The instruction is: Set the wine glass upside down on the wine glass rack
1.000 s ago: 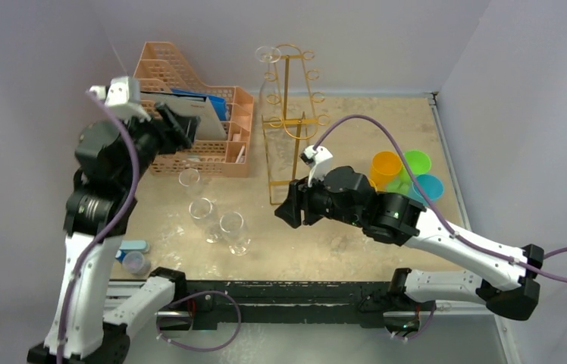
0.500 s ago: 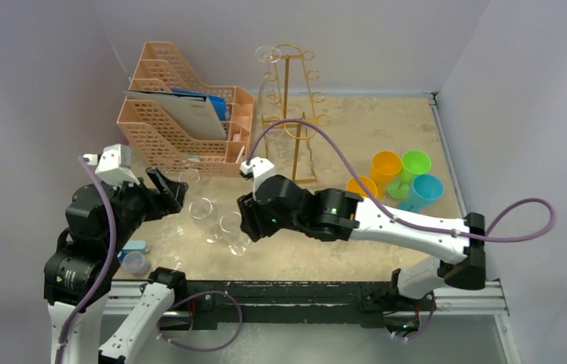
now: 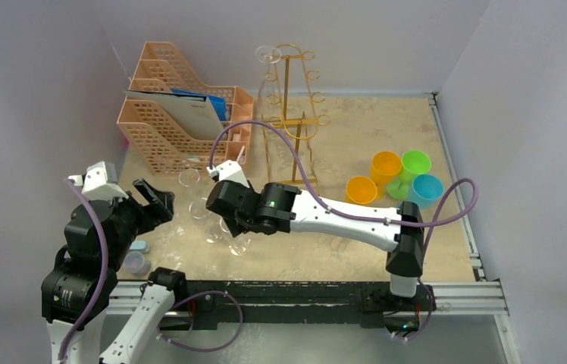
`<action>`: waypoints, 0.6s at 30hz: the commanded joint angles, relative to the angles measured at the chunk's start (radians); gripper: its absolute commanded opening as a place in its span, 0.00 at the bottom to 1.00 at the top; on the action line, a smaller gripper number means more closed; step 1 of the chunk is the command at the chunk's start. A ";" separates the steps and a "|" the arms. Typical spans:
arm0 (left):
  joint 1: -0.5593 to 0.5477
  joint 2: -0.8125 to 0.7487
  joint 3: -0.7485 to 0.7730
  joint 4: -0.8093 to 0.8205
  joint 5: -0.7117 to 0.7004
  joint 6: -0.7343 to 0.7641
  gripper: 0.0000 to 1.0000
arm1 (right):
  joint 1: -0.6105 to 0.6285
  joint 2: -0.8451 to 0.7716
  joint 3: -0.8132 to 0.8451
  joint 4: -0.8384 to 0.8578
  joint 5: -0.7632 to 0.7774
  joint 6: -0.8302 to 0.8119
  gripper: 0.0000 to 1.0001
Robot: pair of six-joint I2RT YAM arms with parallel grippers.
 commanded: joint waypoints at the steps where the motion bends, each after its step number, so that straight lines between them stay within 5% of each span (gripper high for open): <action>1: -0.002 -0.007 -0.011 -0.005 -0.028 -0.013 0.77 | 0.005 0.039 0.072 -0.105 0.072 0.036 0.49; 6: -0.002 -0.012 -0.012 -0.011 -0.033 -0.014 0.77 | 0.005 0.081 0.098 -0.113 0.079 0.025 0.43; 18: -0.002 -0.016 -0.014 -0.013 0.028 -0.098 0.74 | 0.005 0.090 0.108 -0.164 0.097 -0.005 0.10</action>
